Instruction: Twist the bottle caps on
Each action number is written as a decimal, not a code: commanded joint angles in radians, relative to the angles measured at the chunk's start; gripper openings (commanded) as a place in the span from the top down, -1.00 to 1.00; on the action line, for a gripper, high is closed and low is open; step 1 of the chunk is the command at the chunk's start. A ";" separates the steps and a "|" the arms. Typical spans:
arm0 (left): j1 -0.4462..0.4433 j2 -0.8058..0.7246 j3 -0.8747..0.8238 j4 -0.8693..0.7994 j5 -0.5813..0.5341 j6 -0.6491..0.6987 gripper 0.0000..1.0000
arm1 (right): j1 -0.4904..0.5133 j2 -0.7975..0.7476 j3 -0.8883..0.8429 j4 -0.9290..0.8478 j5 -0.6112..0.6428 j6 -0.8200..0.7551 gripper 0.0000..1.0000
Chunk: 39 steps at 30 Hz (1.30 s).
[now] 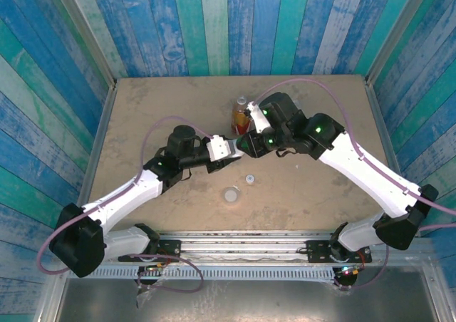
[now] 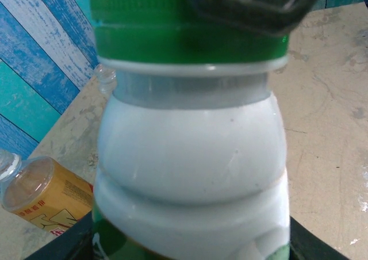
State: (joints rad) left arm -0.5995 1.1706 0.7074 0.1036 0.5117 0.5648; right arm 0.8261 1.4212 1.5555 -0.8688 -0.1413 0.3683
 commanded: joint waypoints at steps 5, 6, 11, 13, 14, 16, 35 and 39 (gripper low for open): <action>0.014 -0.013 -0.012 0.049 0.031 -0.003 -0.02 | -0.031 -0.117 -0.036 -0.027 -0.061 -0.386 -0.17; 0.014 -0.018 -0.015 0.043 0.041 -0.003 -0.02 | -0.031 -0.138 -0.055 -0.021 -0.087 -0.512 -0.20; 0.014 -0.056 -0.035 0.012 0.073 0.020 -0.02 | -0.032 -0.204 -0.108 -0.026 -0.179 -0.944 -0.27; 0.013 -0.070 -0.034 -0.010 0.096 0.036 -0.02 | -0.032 -0.199 -0.091 -0.034 -0.181 -1.040 -0.30; 0.014 -0.075 -0.033 -0.024 0.108 0.044 -0.01 | -0.032 -0.189 -0.077 -0.042 -0.184 -1.079 -0.31; 0.014 -0.078 -0.029 -0.044 0.130 0.049 -0.01 | -0.031 -0.164 -0.049 -0.065 -0.209 -1.140 -0.33; 0.013 -0.106 -0.026 -0.072 0.186 0.049 -0.01 | -0.031 0.004 0.063 -0.133 -0.294 -1.197 -0.08; 0.014 -0.106 -0.032 -0.068 0.190 0.050 -0.01 | -0.032 0.019 0.065 -0.133 -0.291 -1.195 -0.07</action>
State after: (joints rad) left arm -0.5873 1.1133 0.6788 0.0288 0.6762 0.6067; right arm 0.7925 1.4284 1.5982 -0.9775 -0.4202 -0.8131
